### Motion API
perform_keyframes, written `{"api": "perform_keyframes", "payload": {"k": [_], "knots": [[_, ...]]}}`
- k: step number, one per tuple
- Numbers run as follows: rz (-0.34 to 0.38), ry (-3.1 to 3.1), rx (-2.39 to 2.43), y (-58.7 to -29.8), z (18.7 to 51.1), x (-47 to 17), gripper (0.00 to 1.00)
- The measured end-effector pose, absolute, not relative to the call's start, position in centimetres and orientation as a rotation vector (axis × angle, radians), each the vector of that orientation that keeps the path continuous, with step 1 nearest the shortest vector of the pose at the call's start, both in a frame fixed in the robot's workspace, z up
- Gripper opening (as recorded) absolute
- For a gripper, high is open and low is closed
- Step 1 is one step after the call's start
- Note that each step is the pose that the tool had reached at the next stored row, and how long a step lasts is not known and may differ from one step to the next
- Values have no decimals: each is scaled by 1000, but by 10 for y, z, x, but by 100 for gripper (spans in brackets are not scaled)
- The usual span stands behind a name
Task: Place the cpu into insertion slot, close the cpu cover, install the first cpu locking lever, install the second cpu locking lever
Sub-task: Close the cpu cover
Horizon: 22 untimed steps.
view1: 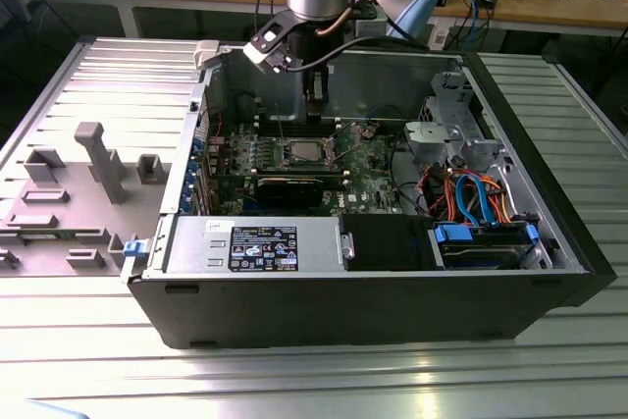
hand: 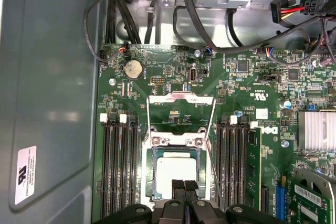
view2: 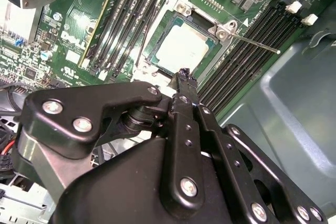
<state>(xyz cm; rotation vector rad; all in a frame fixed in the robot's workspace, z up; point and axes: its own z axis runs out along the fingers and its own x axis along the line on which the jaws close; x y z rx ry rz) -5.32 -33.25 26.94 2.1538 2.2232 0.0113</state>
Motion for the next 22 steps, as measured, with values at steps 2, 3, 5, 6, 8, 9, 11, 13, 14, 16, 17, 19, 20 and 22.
{"api": "perform_keyframes", "payload": {"k": [2, 3, 5, 6, 8, 9, 11, 13, 14, 16, 17, 19, 20, 22], "knots": [[11, 2223, 2154, -332, 269, -50, 11], [11, 2223, 2154, -332, 269, -49, 11], [11, 2223, 2154, -332, 269, -47, 11], [11, 2223, 2154, -332, 269, -46, 11], [11, 2223, 2154, -332, 269, -46, 11], [11, 2223, 2154, -332, 269, -46, 11], [11, 2223, 2154, -332, 270, -46, 11], [11, 2223, 2154, -332, 271, -46, 11], [11, 2223, 2154, -332, 272, -46, 11], [11, 2223, 2154, -332, 274, -46, 11], [11, 2223, 2154, -332, 275, -46, 11], [12, 2223, 2154, -332, 276, -46, 11], [12, 2223, 2154, -332, 277, -46, 11], [11, 2223, 2154, -332, 277, -46, 11]]}}
